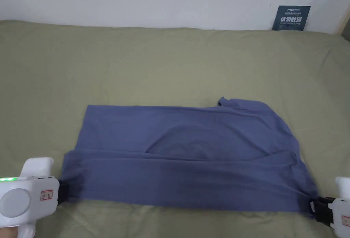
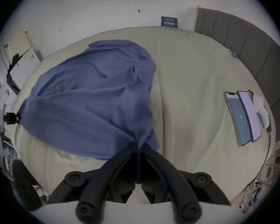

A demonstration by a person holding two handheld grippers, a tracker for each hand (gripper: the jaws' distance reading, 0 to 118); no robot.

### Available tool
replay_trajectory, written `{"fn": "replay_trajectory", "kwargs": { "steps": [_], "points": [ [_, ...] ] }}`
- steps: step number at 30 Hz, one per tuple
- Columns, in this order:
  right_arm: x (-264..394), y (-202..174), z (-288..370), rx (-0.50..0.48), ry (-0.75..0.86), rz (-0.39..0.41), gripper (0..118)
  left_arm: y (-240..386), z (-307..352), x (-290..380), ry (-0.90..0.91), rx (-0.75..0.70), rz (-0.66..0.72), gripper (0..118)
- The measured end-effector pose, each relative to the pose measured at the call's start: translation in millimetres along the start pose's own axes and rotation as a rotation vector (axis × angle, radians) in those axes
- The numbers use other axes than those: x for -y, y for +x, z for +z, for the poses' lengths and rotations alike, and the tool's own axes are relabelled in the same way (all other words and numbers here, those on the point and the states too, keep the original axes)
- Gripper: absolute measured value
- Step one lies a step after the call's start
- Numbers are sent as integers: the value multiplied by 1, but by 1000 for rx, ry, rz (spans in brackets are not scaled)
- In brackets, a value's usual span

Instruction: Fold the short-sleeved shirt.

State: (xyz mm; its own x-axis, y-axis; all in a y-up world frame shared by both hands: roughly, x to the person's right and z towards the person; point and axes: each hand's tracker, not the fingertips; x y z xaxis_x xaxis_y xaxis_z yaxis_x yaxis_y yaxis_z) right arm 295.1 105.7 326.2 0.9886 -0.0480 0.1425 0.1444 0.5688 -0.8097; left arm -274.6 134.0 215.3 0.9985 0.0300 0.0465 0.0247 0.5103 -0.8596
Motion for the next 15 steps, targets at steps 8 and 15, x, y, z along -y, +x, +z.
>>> {"fn": "replay_trajectory", "kwargs": {
  "steps": [8, 15],
  "points": [
    [26, 7, 63, -28, 39, -42, 4, -7, 39, 28, 24, 2, -37, 3],
    [87, 4, 101, -50, 16, -52, 4, -27, 72, 89, 10, 10, -13, 3]
  ]
}}
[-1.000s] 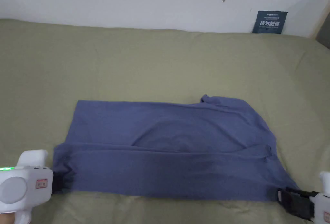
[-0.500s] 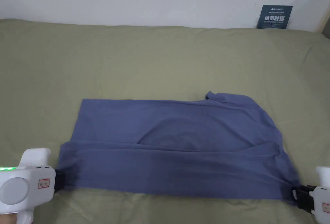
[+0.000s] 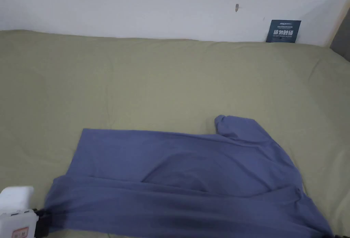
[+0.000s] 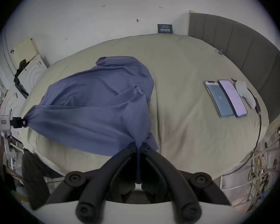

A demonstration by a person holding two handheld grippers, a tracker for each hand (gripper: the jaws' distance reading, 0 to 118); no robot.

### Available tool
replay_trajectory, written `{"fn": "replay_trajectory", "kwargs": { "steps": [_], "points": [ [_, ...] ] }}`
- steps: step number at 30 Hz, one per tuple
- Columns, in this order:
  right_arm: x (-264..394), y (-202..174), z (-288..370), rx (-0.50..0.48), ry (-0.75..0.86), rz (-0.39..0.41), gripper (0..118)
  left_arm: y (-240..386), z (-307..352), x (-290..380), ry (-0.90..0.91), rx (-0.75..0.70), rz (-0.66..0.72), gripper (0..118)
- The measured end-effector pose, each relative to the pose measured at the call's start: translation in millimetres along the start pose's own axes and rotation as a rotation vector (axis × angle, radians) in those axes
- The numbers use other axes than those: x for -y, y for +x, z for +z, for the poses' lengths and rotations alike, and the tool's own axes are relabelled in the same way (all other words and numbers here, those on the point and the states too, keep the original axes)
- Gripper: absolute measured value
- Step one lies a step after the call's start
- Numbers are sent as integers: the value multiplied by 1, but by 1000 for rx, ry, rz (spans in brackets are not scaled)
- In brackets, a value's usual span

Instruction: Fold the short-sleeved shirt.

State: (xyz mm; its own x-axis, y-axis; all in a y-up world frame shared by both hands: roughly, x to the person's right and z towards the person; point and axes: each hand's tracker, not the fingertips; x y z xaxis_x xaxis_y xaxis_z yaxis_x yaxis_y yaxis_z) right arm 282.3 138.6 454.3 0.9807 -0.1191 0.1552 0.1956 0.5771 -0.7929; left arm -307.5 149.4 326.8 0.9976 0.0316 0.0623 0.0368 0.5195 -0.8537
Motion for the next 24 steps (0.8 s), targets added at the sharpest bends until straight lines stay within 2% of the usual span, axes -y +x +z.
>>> {"fn": "replay_trajectory", "kwargs": {
  "steps": [5, 6, 7, 8, 9, 10, 11, 12, 13, 15, 16, 17, 18, 19, 20, 21, 24],
  "points": [
    [10, -7, 2, 3, -20, -4, 4, -6, 1, 15, -20, 9, 22, 3],
    [10, -7, 1, 4, -12, -6, 8, -5, 0, 14, -18, 18, 33, 4],
    [9, -7, 2, -3, -5, -15, 33, -6, 0, 14, -3, 38, 46, 15],
    [7, -6, 3, -16, 0, -35, 68, -8, 0, 13, 6, 50, 59, 41],
    [1, -7, 6, -10, -3, -40, 103, -10, 0, 12, 8, 55, 72, 80],
    [-2, -5, 7, -10, -5, -45, 117, -12, 2, 10, 6, 55, 80, 107],
    [-6, -4, 9, -15, 4, -46, 110, -13, 6, 7, 8, 41, 87, 107],
    [-13, -4, 17, 0, 97, -46, 107, -14, 14, 2, 49, 33, 92, 107],
    [-16, -9, 18, -3, 62, -38, 108, -14, 20, -4, 61, 35, 97, 106],
    [-29, -10, 15, 0, 90, -30, 105, -13, 27, -19, 102, 44, 102, 105],
    [-37, -11, 12, -5, 109, -29, 88, -8, 28, -29, 136, 51, 98, 95],
    [-50, -16, 10, -4, 117, -28, 57, -4, 28, -39, 142, 59, 86, 75],
    [-57, -18, 6, 5, 132, -27, 57, 0, 24, -49, 152, 67, 75, 75],
    [-65, -21, 0, 20, 146, -21, 44, 5, 18, -60, 156, 69, 66, 65],
    [-71, -24, -8, 39, 155, -14, 17, 8, 9, -70, 149, 67, 61, 41],
    [-80, -27, -13, 65, 179, -37, 0, 11, -1, -81, 135, 63, 56, 2],
    [-102, -26, -33, 30, 149, -37, 0, 18, -28, -112, 107, 110, 50, 0]
  ]
}}
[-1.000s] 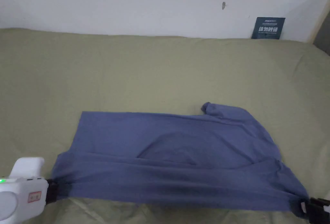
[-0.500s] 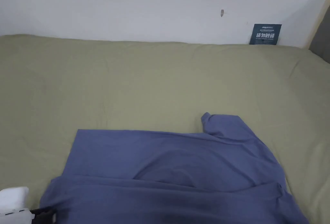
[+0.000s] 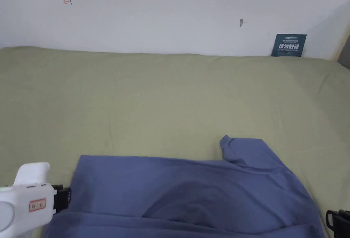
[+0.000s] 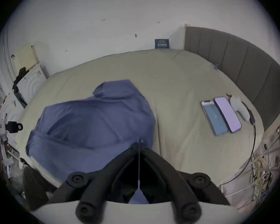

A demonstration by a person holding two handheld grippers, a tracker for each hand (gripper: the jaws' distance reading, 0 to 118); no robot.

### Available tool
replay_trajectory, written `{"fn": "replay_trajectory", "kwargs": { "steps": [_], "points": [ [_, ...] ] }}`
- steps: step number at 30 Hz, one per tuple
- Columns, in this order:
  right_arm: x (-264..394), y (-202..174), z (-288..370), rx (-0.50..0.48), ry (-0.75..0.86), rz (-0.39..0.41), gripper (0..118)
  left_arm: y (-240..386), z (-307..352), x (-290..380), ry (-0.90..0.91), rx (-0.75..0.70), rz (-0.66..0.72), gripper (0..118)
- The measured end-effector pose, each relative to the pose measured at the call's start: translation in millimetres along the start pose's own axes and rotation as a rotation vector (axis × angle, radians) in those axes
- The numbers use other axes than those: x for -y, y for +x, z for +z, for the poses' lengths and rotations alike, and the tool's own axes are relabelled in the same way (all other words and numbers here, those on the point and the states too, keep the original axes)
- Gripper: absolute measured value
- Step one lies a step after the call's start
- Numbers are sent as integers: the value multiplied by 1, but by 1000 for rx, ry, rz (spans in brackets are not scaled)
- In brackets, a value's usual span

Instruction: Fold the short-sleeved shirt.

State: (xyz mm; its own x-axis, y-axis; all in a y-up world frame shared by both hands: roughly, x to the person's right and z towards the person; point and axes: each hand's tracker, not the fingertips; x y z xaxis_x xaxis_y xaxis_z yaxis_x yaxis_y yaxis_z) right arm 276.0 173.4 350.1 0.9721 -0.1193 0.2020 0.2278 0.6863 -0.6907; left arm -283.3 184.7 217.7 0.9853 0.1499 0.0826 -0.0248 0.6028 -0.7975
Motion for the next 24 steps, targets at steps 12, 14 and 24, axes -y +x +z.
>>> {"fn": "replay_trajectory", "kwargs": {
  "steps": [12, 14, 24],
  "points": [
    [-23, 6, -73, 23, -73, 59, 0, -9, -146, -83, -92, -236, -46, 111],
    [-25, 6, -78, 28, -83, 65, 0, -8, -155, -83, -95, -244, -68, 111],
    [-46, 9, -100, 44, -113, 98, 0, 8, -151, -77, -126, -141, -131, 32]
  ]
}}
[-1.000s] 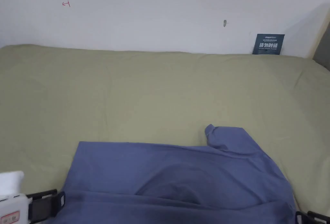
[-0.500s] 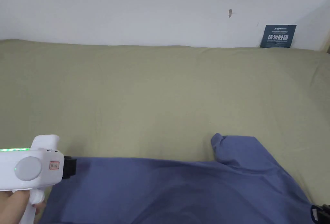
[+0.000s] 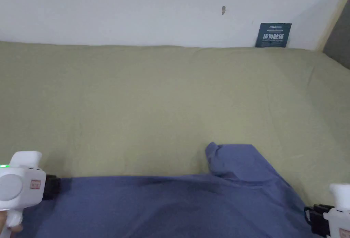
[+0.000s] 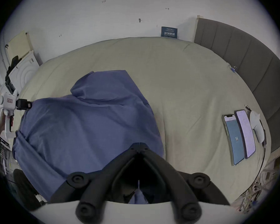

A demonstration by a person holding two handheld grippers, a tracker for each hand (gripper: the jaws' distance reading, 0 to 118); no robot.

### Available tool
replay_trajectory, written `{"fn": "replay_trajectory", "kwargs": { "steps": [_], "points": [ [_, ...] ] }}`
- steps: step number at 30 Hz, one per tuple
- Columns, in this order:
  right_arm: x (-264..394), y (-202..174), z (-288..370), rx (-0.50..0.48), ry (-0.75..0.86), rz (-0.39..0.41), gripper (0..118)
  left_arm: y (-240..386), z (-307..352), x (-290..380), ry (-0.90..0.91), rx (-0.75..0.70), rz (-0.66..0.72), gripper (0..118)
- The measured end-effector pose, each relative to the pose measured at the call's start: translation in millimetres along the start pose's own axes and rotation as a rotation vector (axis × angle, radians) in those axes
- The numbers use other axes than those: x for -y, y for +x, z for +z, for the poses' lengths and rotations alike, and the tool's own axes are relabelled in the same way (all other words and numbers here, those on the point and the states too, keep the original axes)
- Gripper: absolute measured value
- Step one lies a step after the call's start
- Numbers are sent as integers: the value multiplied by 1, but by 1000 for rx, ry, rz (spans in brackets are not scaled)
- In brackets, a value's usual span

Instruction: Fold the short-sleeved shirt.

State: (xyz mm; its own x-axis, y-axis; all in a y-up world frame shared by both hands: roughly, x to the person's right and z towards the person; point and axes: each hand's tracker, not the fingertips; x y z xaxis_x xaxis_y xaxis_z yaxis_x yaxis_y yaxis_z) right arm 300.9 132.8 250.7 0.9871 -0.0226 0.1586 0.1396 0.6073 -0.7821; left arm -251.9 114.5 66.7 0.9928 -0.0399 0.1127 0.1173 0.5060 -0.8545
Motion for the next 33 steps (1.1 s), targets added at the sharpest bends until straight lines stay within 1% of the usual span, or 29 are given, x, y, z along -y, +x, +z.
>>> {"fn": "replay_trajectory", "kwargs": {
  "steps": [1, 2, 3, 5, 6, 7, 8, 9, 10, 11, 12, 15, 16, 17, 18, 19, 20, 21, 22, 25, 28, 33],
  "points": [
    [-7, -1, -5, -2, -3, -2, 0, 2, 2, -1, 1, 9, -14, 21],
    [-13, 0, -10, -2, -8, -3, 0, 2, 3, -3, 9, 30, -18, 2],
    [-19, 1, -17, 6, -13, -4, 0, 6, 3, -4, 2, 2, -12, 2],
    [-35, 3, -33, 12, -30, 0, 1, 6, 0, -3, -3, 0, -22, 2],
    [-42, 3, -40, 25, -41, 3, 10, 3, -3, -2, -5, 2, -17, 2],
    [-49, 5, -48, 27, -48, 3, 52, 2, -4, -2, -3, 8, 3, 2],
    [-55, 7, -57, 23, -87, 5, 92, 1, -4, -2, -3, 12, 12, 2],
    [-59, 6, -66, 23, -120, 8, 116, 0, -4, -2, -2, 16, 18, 2],
    [-64, 7, -69, 25, -88, 26, 113, -1, -5, -2, -2, 19, 25, 2],
    [-69, 6, -75, 48, -112, 46, 108, -1, -5, -2, -2, 21, 25, 2],
    [-71, 5, -80, 89, -132, 61, 106, -1, -5, -2, -1, 22, 24, 2],
    [-70, -1, -95, 84, -166, 85, 104, -1, -7, -1, 1, 22, 22, 3],
    [-68, -2, -98, 88, -178, 95, 93, -1, -7, -1, 3, 21, 24, 3],
    [-65, -1, -97, 73, -167, 87, 83, -1, -6, -1, 4, 22, 25, 3],
    [-65, -2, -90, 34, -153, 66, 66, -1, -4, 0, 8, 22, 28, 3],
    [-65, -6, -80, 41, -126, 65, 10, -2, -1, 0, 10, 24, 33, 3],
    [-65, -8, -72, 16, -93, 82, 0, -3, 3, 1, 11, 27, 37, 3],
    [-66, -4, -67, 13, -52, 49, 0, -4, 7, 3, 17, 30, 41, 3],
    [-67, -2, -61, 14, -84, 60, 0, -7, 12, 5, 32, 26, 53, 3],
    [-68, 1, -27, 0, -29, 56, 0, -17, 40, 10, 83, 60, 119, 3],
    [-67, 8, 15, -59, 25, -6, 0, -25, 76, 18, 117, 68, 113, 3],
    [-41, 5, 81, -75, 105, 16, 0, -33, 137, 47, 187, 79, 83, 3]
  ]
}}
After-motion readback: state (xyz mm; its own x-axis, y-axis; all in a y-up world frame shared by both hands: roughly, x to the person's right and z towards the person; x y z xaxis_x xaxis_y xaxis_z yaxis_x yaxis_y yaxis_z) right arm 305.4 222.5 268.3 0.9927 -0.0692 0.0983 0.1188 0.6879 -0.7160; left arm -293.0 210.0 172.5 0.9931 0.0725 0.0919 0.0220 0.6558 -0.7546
